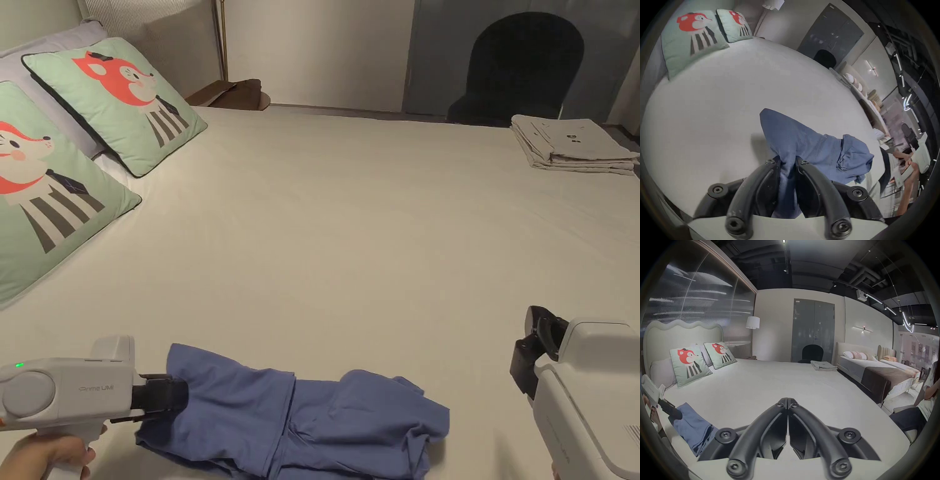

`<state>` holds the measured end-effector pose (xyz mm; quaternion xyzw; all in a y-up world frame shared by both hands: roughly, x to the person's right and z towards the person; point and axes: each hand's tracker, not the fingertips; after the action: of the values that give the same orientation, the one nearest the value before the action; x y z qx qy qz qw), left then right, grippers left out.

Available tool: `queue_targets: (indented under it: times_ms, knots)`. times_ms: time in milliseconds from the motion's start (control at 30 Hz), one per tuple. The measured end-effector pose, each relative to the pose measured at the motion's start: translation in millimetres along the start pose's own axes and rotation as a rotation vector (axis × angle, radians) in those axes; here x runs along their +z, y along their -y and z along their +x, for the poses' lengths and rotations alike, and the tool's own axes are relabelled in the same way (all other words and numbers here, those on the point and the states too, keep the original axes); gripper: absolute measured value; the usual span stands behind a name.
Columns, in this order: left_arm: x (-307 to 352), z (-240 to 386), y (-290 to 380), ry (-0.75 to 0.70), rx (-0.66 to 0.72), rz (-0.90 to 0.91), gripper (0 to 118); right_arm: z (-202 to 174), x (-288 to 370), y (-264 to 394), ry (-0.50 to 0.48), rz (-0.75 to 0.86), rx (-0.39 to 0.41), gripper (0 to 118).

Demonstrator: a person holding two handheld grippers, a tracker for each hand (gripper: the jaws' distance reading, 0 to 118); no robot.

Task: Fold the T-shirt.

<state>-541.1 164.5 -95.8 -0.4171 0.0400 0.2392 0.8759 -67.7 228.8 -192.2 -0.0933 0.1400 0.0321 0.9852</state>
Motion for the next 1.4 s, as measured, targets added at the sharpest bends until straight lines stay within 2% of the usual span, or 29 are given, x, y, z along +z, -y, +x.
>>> queue_targets:
  times_ms: [267,467,733,1000,1033,1067,1133,1167,1200,1233,1400]
  knots:
    - [1.1,86.9,-6.1,-0.088,-0.088,-0.015,10,0.9,4.3,3.0,-0.012,-0.006,-0.007,0]
    - [-13.9,154.3,-10.6,0.023,-0.248,-0.041,10,12.3,9.0,1.9,-0.004,-0.006,-0.012,0]
    - [-63.2,238.3,5.6,0.117,-0.397,-0.139,10,26.1,12.5,-1.0,0.025,0.009,-0.018,0]
    - [-119.4,279.6,39.7,0.009,-0.478,-0.202,13,29.9,14.7,0.0,0.034,0.006,-0.018,0]
    - [-120.9,282.1,40.8,0.015,-0.477,-0.203,16,30.1,14.5,0.4,0.036,0.004,-0.018,0]
    - [-121.1,283.3,40.8,0.028,-0.475,-0.204,26,30.4,14.4,0.7,0.036,0.002,-0.018,0]
    - [-117.5,285.6,41.5,0.136,-0.445,-0.223,59,31.1,14.5,1.0,0.037,0.0,-0.02,0]
    - [-114.5,285.2,40.7,0.184,-0.422,-0.229,81,31.5,14.6,1.0,0.037,0.0,-0.02,0]
    - [-110.9,284.0,39.7,0.212,-0.402,-0.222,95,32.0,14.8,1.0,0.039,0.001,-0.02,0]
    - [-102.5,282.1,38.2,0.229,-0.389,-0.193,102,32.9,15.2,0.4,0.041,0.002,-0.021,0]
    - [-61.4,268.0,32.9,0.233,-0.378,0.058,102,34.9,16.4,-2.0,0.046,0.005,-0.023,0]
